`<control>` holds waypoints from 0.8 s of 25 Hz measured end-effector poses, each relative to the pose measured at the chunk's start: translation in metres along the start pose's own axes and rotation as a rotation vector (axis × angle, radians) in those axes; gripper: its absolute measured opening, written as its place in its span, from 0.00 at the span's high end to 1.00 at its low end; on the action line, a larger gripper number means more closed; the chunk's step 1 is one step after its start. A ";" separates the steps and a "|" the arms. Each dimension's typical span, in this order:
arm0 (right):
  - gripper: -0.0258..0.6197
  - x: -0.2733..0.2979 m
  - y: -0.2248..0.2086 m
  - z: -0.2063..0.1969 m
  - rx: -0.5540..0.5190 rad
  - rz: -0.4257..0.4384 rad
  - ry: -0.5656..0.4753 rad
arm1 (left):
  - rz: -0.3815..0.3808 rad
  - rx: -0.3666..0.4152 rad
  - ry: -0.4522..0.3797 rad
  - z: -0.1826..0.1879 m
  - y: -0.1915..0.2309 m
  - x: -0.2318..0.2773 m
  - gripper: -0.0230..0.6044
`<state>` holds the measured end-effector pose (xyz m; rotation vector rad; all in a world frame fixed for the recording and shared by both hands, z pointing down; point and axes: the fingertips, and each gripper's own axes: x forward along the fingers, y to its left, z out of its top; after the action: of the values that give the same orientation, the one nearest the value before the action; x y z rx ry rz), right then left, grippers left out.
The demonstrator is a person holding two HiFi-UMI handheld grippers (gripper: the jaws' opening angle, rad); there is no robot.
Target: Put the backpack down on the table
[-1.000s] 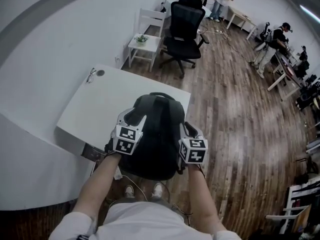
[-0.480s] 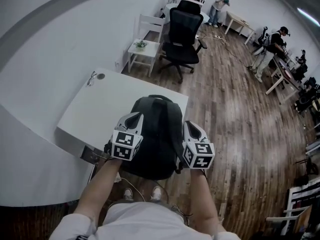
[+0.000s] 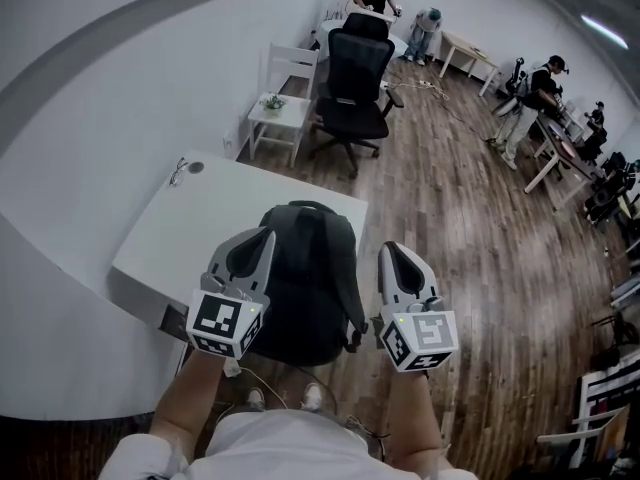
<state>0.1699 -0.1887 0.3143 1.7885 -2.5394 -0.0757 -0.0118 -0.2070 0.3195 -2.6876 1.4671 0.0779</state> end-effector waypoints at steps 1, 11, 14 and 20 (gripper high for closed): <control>0.89 -0.005 0.002 0.006 -0.002 0.003 -0.015 | 0.001 0.006 -0.017 0.009 -0.001 -0.009 0.94; 0.89 -0.063 0.007 0.042 0.011 0.003 -0.122 | 0.024 0.038 -0.102 0.059 -0.009 -0.075 0.94; 0.89 -0.083 0.005 0.039 0.009 -0.021 -0.120 | 0.027 0.029 -0.102 0.058 -0.015 -0.087 0.94; 0.89 -0.103 0.006 0.027 0.007 -0.047 -0.087 | 0.031 0.009 -0.086 0.052 -0.016 -0.102 0.94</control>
<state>0.1979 -0.0889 0.2874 1.8881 -2.5578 -0.1498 -0.0536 -0.1085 0.2769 -2.6195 1.4802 0.1851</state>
